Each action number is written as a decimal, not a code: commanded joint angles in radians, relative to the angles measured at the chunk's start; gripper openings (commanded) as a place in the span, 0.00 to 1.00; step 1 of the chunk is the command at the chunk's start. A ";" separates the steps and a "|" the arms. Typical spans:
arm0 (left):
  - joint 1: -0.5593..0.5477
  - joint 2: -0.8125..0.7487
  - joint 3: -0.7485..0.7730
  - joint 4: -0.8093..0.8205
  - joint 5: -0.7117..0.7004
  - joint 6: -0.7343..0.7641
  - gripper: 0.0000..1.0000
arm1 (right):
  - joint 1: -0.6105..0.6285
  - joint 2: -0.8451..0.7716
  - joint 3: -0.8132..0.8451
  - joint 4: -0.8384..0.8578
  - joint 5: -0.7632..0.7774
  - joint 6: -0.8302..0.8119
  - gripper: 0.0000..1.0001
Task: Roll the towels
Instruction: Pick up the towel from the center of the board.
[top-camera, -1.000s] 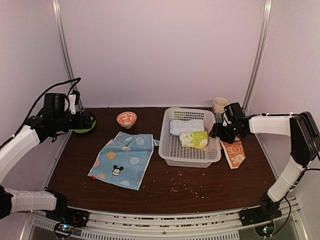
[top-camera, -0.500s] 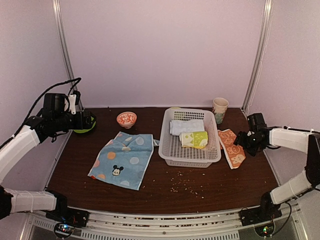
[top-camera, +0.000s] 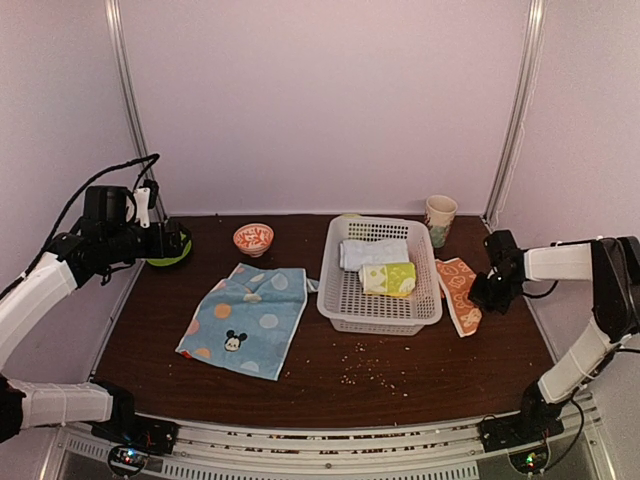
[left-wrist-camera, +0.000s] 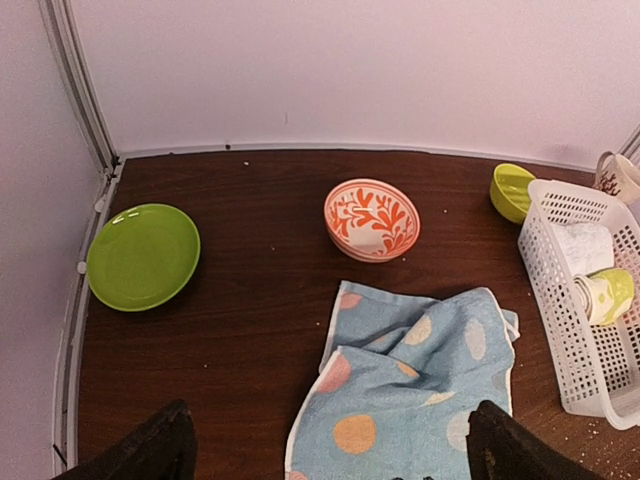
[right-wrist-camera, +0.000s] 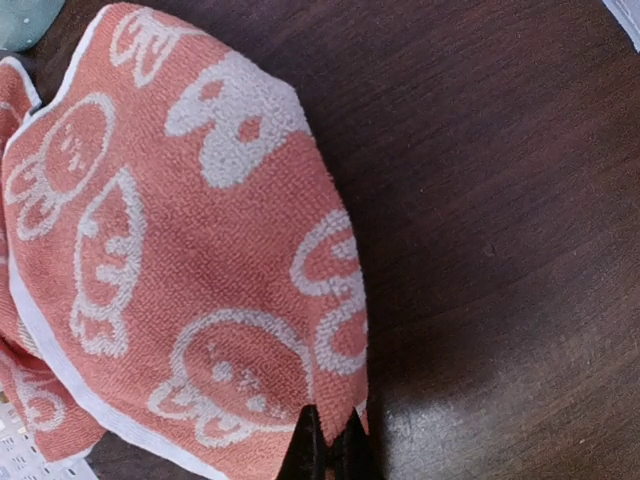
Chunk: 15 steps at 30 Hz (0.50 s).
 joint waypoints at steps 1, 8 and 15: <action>0.006 -0.021 0.022 0.005 -0.001 0.002 0.96 | -0.005 -0.143 0.068 -0.060 0.022 -0.039 0.00; 0.006 -0.031 0.025 0.005 0.004 -0.001 0.96 | 0.036 -0.403 0.395 -0.227 0.143 -0.129 0.00; 0.005 -0.053 0.016 0.005 -0.013 -0.001 0.96 | 0.150 -0.420 0.614 -0.270 -0.026 -0.209 0.00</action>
